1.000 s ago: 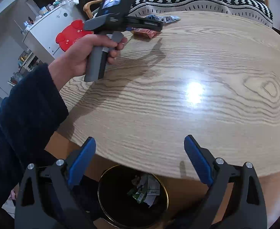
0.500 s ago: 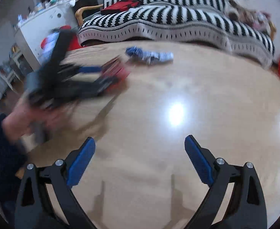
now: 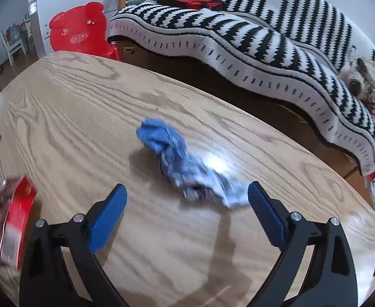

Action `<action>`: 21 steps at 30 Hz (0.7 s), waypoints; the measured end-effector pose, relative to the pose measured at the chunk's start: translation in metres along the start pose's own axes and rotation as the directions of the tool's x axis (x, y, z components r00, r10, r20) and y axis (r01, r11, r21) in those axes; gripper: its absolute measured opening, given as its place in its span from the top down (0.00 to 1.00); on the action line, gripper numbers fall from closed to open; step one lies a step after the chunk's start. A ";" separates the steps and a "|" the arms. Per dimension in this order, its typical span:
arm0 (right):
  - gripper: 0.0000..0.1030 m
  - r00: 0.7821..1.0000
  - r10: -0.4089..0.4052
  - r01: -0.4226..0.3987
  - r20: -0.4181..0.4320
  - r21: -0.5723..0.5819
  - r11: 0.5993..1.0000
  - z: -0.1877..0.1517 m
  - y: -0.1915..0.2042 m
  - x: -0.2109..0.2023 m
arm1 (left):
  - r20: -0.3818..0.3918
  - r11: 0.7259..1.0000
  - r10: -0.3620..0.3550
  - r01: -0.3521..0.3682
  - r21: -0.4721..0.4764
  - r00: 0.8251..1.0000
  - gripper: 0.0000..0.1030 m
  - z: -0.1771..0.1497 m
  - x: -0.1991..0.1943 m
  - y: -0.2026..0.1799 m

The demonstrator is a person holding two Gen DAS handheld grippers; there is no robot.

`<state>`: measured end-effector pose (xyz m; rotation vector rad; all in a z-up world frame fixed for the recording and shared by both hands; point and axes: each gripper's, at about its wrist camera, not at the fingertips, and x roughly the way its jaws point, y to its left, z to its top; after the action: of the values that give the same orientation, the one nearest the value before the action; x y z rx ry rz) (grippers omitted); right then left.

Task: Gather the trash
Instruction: 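Grasp the red cigarette box with the left tool while the right tool grasps the blue-silver foil wrapper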

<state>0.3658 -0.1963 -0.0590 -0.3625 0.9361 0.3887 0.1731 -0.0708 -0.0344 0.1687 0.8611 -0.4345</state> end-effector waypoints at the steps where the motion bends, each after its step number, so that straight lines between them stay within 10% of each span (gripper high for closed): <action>1: 0.11 1.000 0.012 -0.012 -0.019 0.005 1.000 0.001 0.000 0.006 | -0.003 1.000 0.002 -0.002 0.001 1.000 0.37 -0.001 -0.001 0.000; 4: 0.19 1.000 -0.001 0.001 -0.018 0.016 1.000 0.001 0.001 0.009 | -0.005 1.000 0.008 -0.008 -0.013 1.000 0.37 -0.003 -0.006 0.003; 7: 0.60 0.999 -0.028 0.029 -0.018 0.036 0.999 -0.005 0.001 -0.001 | -0.001 0.999 0.017 -0.017 -0.027 1.000 0.37 -0.003 -0.013 0.004; 21: 0.71 0.998 0.069 -0.071 0.013 0.157 0.985 -0.144 0.099 -0.156 | -0.021 0.998 0.035 -0.036 -0.055 0.999 0.37 -0.059 -0.096 -0.030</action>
<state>0.1346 -0.2019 -0.0210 -0.1843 0.9671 0.3774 0.0638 -0.0504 0.0020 0.1372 0.8879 -0.3756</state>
